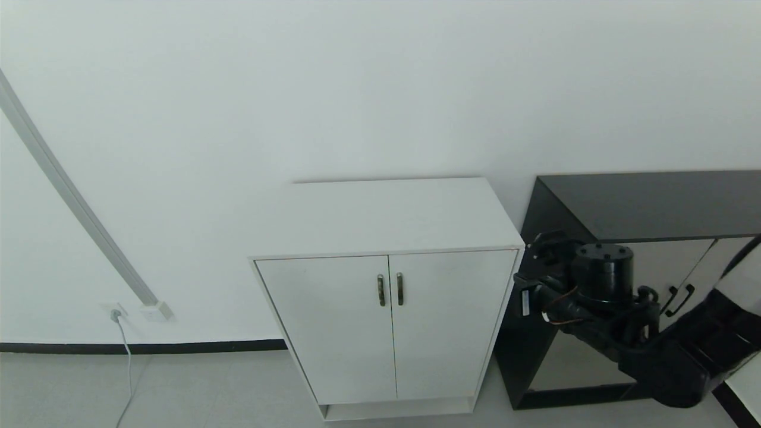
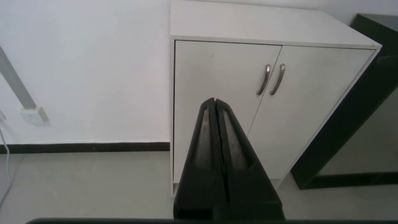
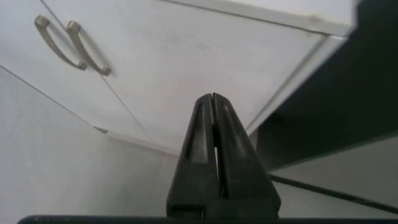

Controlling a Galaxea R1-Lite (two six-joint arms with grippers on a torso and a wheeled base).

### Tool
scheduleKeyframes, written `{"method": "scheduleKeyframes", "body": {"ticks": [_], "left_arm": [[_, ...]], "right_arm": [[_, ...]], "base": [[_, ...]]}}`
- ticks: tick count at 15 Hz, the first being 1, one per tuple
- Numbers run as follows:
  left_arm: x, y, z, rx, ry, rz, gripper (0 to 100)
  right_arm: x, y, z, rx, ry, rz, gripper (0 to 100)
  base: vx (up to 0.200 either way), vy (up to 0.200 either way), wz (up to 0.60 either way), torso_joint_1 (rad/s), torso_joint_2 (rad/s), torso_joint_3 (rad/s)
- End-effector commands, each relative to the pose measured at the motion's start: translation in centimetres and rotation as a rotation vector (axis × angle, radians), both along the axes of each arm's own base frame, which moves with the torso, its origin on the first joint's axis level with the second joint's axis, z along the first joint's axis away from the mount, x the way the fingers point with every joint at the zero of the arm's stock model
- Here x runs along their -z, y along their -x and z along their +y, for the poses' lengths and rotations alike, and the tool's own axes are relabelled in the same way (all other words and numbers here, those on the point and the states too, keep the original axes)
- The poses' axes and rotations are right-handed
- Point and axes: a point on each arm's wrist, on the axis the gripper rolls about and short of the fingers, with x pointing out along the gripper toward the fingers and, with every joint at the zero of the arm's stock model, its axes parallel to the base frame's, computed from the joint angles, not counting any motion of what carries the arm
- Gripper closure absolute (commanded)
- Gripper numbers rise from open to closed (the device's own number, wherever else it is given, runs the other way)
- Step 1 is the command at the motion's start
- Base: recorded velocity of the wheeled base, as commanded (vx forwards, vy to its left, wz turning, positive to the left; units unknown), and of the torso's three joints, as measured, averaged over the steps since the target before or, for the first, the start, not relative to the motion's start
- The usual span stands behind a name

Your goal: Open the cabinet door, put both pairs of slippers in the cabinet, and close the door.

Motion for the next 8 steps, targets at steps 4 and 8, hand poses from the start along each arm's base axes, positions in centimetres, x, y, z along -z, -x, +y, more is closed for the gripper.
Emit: {"method": "scheduleKeyframes", "body": {"ticks": [4,8], "left_arm": [[0.0,0.0,0.0,0.001,0.0,0.0,100],[0.0,0.0,0.0,0.001,0.0,0.0,100]], "right_arm": [[-2.6,6.7,-7.1,0.134,-0.014,-0.052,100],[-2.8,11.6,-9.0,0.139,-0.018,-0.055,100]], "base": [[0.0,0.0,0.0,0.0,0.0,0.0],[0.0,0.0,0.0,0.0,0.0,0.0]]}}
